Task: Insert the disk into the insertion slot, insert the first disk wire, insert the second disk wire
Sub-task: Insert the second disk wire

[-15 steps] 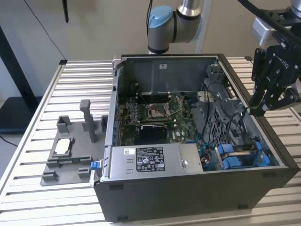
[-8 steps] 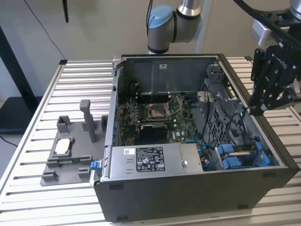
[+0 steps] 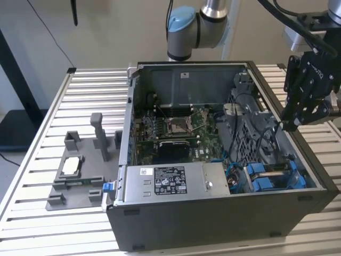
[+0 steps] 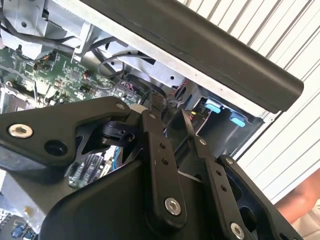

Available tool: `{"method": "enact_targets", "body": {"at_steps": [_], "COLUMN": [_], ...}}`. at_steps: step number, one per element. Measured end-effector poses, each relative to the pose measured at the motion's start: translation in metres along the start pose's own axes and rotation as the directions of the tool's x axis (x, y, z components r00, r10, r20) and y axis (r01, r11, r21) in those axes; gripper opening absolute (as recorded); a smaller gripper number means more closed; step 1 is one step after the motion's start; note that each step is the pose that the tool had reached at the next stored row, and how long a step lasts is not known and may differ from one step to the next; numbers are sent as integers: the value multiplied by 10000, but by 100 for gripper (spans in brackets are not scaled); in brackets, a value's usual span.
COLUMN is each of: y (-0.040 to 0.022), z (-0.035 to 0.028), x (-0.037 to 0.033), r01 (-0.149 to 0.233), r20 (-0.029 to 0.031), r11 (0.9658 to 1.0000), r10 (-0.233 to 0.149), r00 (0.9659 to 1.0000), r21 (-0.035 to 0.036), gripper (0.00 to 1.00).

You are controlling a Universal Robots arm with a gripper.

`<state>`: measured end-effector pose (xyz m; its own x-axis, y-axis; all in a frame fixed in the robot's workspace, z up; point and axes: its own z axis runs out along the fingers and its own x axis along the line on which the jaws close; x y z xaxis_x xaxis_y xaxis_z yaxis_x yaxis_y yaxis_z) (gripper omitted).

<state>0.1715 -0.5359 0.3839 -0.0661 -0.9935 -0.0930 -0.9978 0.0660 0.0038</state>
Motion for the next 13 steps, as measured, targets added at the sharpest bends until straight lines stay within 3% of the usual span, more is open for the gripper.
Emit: {"method": "enact_targets", "body": {"at_steps": [7, 10, 13], "y": [0, 0, 0], "z": [0, 1, 1], "x": [1, 1, 1], "r01": [-1, -1, -1], "r20": [1, 1, 0], "r11": [10000, 10000, 10000], "r10": [1, 1, 1], "r00": [10000, 10000, 10000], "r21": [-5, -8, -10], "gripper": [31, 18, 16]}}
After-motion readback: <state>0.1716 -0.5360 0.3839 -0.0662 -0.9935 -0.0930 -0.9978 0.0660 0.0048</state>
